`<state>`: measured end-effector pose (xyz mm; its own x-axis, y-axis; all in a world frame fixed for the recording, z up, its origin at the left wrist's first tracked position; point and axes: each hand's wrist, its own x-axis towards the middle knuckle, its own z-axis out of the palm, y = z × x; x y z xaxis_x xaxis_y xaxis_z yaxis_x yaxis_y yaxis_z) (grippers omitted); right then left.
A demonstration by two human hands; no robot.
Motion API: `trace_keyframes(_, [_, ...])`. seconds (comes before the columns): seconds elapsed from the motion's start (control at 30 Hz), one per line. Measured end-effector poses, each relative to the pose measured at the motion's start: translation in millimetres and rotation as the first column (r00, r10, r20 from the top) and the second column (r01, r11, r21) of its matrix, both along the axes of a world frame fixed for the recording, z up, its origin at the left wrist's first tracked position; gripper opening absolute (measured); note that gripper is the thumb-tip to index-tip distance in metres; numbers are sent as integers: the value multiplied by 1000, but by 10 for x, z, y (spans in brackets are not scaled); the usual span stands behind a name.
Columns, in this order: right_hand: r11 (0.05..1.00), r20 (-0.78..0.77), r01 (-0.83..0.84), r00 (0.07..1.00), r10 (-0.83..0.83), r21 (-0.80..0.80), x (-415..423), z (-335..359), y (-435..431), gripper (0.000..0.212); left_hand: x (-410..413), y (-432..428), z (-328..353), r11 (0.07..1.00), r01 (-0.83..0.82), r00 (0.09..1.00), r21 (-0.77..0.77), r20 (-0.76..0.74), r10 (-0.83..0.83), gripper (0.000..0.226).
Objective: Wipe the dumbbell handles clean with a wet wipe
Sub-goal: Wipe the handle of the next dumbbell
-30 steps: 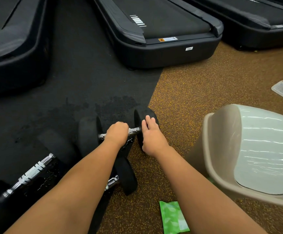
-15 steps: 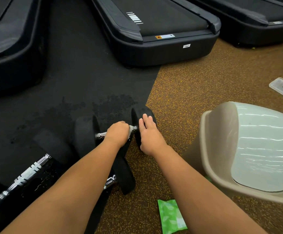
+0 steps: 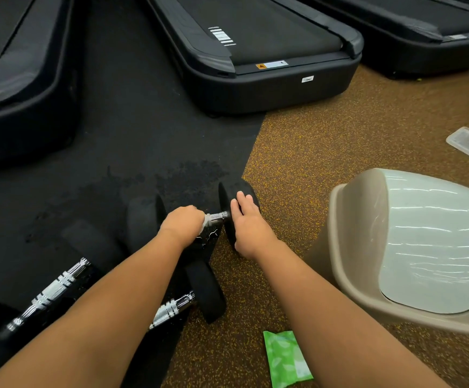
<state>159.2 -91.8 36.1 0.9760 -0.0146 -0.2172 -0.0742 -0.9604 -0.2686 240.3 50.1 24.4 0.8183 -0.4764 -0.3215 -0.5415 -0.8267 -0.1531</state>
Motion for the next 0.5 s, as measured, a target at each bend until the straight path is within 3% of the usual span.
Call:
trace_keyframes(0.27, [1000,45,-1,999,2,-15,-17,-40,19,90,62,22,-115,965,-249,968,-79,-36,246,26])
trace_keyframes(0.5, [999,163,27,986,-22,-29,-3,-105,31,77,146,-82,-300,961,-151,988,-231,-68,139,24])
